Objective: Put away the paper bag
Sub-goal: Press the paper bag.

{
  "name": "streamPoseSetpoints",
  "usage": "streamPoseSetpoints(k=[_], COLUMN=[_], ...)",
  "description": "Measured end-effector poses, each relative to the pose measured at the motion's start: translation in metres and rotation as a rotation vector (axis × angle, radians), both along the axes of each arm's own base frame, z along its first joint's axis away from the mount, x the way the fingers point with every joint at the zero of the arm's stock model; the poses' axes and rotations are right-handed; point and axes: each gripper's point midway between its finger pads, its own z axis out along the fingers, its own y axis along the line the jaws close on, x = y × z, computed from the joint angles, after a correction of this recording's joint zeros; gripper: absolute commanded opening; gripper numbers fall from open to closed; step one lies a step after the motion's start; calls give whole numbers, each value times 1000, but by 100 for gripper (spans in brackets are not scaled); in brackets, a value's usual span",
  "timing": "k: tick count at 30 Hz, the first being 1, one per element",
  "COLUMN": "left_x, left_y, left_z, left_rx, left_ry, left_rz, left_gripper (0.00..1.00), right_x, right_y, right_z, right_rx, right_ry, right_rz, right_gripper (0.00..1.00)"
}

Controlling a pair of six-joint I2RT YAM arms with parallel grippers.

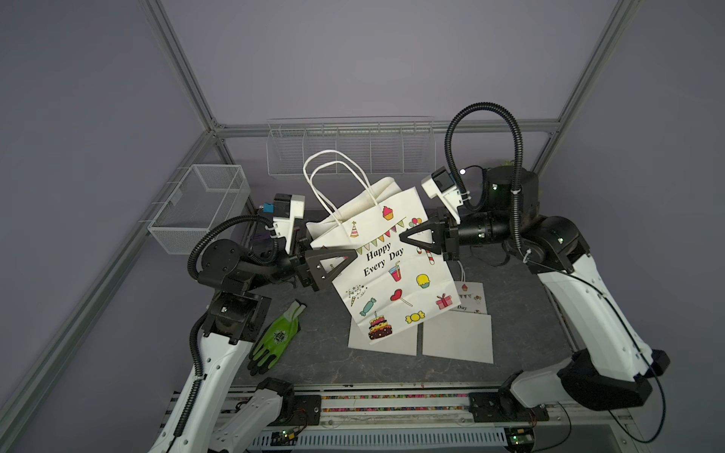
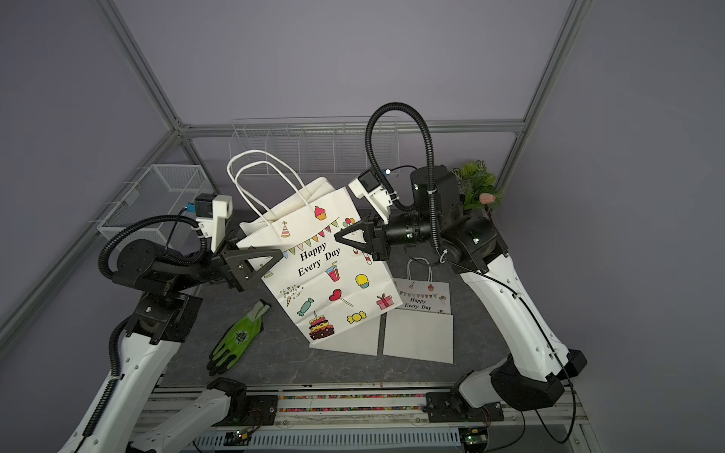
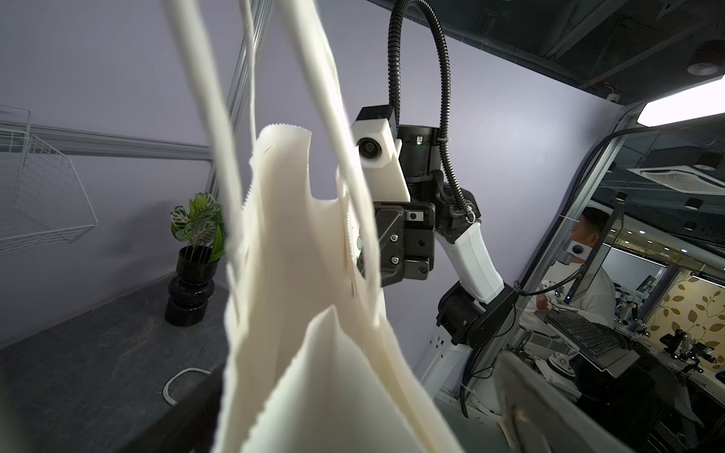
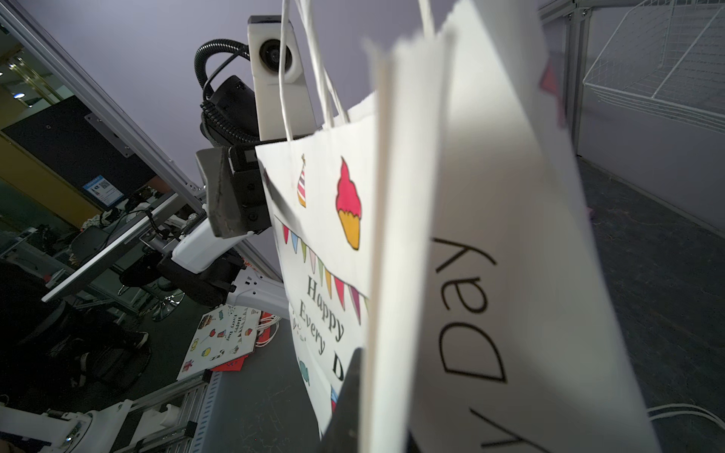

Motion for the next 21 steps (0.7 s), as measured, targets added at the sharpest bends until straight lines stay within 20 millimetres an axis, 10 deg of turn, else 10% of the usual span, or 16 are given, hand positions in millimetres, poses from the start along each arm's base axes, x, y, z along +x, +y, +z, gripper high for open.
streamPoseSetpoints(k=[15, 21], left_x=[4, 5], left_y=[-2, -2], left_z=[-8, -12], left_rx=[21, 32], left_ry=[17, 24], left_rz=[4, 6], left_gripper=[47, 27], right_x=[6, 0], right_y=[-5, -9], right_z=[-2, 5], right_rx=[-34, -20], right_ry=[-43, -61], right_rz=[-74, -70], right_gripper=[7, 23])
